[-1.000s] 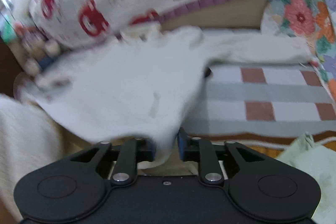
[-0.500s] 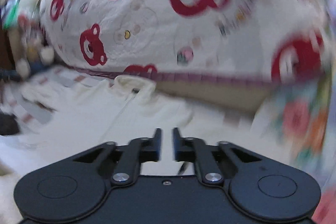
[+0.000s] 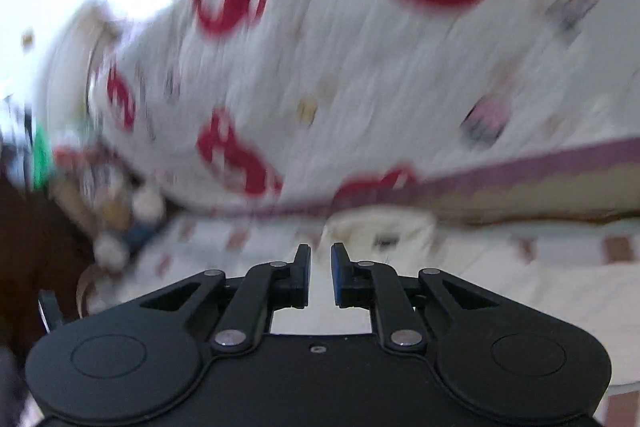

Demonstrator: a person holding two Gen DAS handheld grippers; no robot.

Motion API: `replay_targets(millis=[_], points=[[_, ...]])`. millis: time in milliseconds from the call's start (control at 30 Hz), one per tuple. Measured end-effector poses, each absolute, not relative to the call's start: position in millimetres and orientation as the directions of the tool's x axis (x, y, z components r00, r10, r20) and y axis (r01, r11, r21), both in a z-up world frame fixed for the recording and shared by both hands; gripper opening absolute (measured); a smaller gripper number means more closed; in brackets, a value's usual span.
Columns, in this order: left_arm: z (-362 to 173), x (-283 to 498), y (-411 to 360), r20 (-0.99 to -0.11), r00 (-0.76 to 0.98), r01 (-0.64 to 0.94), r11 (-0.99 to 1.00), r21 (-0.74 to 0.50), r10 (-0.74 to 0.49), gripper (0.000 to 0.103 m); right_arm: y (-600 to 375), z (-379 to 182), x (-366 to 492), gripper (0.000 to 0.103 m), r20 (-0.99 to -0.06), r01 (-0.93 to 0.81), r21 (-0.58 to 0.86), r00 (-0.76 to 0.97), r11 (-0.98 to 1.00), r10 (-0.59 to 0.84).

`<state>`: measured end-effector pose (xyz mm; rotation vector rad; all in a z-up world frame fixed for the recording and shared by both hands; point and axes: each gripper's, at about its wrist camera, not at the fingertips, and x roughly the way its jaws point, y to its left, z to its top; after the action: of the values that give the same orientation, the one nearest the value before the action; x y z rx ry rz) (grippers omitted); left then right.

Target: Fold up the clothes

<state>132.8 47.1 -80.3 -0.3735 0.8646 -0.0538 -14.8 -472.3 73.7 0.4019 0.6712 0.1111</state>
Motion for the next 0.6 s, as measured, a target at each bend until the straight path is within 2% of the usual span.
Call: replay_targets(millis=[133, 200, 267, 300, 333, 433, 533, 600], points=[[-107.2, 146.3, 85.5, -0.732, 0.657, -0.224, 0.881, -0.418, -0.180, 0.032, -417.6, 5.5, 3.2, 0.015, -0.659, -0.074, 0.332, 0.695, 0.940, 0.288], [-121.7, 151.6, 94.2, -0.720, 0.680, -0.263, 0.873, -0.412, -0.135, 0.037, -392.9, -21.0, 7.4, 0.015, -0.688, -0.140, 0.301, 0.653, 0.943, 0.317], [-144.3, 161.2, 94.4, -0.755, 0.656, -0.310, 0.900, -0.306, -0.031, 0.044, -372.0, -41.9, 13.3, 0.016, -0.721, -0.213, 0.251, 0.610, 0.944, 0.329], [-158.8, 168.3, 95.5, -0.801, 0.597, -0.363, 0.905, -0.223, 0.042, 0.041, -363.1, -50.1, 16.8, 0.017, -0.739, -0.253, 0.217, 0.588, 0.943, 0.328], [-169.3, 171.2, 101.3, -0.826, 0.561, -0.415, 0.884, -0.217, 0.061, 0.040, -354.6, -58.0, 20.3, 0.017, -0.758, -0.292, 0.185, 0.566, 0.939, 0.325], [-184.4, 171.4, 120.3, -0.801, 0.598, -0.483, 0.791, -0.376, -0.015, 0.043, -342.1, -72.4, 27.6, 0.017, -0.792, -0.391, 0.104, 0.524, 0.915, 0.314], [-183.0, 179.5, 118.1, -0.778, 0.628, -0.435, 0.839, -0.328, 0.022, 0.044, -335.5, -81.6, 30.5, 0.017, -0.798, -0.467, 0.041, 0.517, 0.883, 0.311], [-182.2, 178.7, 122.3, -0.752, 0.659, -0.427, 0.824, -0.372, 0.002, 0.047, -331.8, -86.5, 30.8, 0.018, -0.795, -0.490, 0.018, 0.521, 0.871, 0.310]])
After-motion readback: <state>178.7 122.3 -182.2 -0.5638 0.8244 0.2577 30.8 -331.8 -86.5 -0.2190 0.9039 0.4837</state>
